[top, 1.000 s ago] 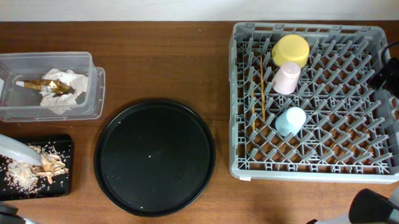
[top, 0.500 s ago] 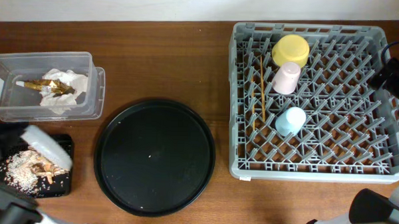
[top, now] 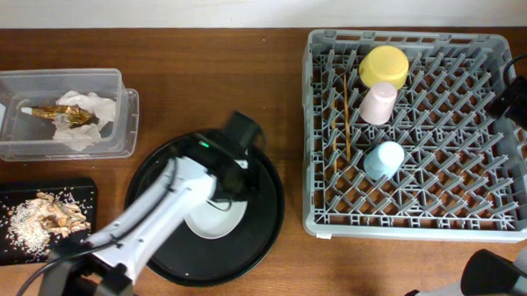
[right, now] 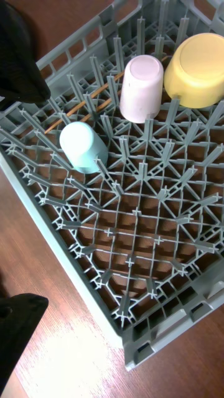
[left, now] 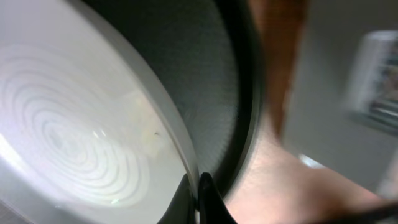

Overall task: Sort waste into correct bins and load items into the dishwasher rack
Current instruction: 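Bring the empty plate back and set it on the round tray, then grasp the white plate's rim with the right gripper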

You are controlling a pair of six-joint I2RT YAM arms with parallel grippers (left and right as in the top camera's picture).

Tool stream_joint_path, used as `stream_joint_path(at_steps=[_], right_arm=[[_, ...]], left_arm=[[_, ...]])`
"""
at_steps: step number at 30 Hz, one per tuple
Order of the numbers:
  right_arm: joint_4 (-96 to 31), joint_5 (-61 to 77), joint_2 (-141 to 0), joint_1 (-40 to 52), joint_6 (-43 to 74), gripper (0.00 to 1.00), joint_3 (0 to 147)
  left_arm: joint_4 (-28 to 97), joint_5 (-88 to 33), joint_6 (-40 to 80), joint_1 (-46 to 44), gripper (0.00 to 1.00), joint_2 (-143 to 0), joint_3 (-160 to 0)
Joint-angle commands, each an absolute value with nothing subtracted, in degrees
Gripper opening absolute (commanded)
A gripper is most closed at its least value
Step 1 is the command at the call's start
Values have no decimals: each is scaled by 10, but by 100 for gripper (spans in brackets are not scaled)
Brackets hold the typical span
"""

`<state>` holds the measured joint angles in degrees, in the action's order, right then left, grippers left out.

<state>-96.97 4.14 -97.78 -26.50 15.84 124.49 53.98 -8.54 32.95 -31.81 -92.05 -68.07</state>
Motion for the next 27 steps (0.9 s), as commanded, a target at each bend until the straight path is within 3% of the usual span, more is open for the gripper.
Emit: stream_joint_path(at_steps=[1,3,7,9,18,21,23,24,27], right_arm=[[-971,39,-979,-267,155,99,1244],[-971,39,-979,-267,155,98,1244],[-971,39,-979,-267,155,98,1244],[-971,39,-979,-267,155,98,1244],[-951,57,-979,-267,171,98,1244],[-906,121,-979,-267,175,98,1244],[-924,324,-979,-258,144,93,1242],[-948,396,-979,-228,73,87,1238],[-973,360,-979,-70,15,84,1227]], left_arm=[[532,86,399,-393,36,-951,-670],[532,86,399,-412,99,-966,-670],[624,87,398,-375,99,-953,-717],[724,87,399,-309,99,-926,-782],[890,88,399,166,99,-731,-863],[892,89,399,214,99,-729,-862],[893,88,399,215,99,-730,-862],[893,88,399,215,99,-730,-862],[893,88,399,215,99,-730,-862]])
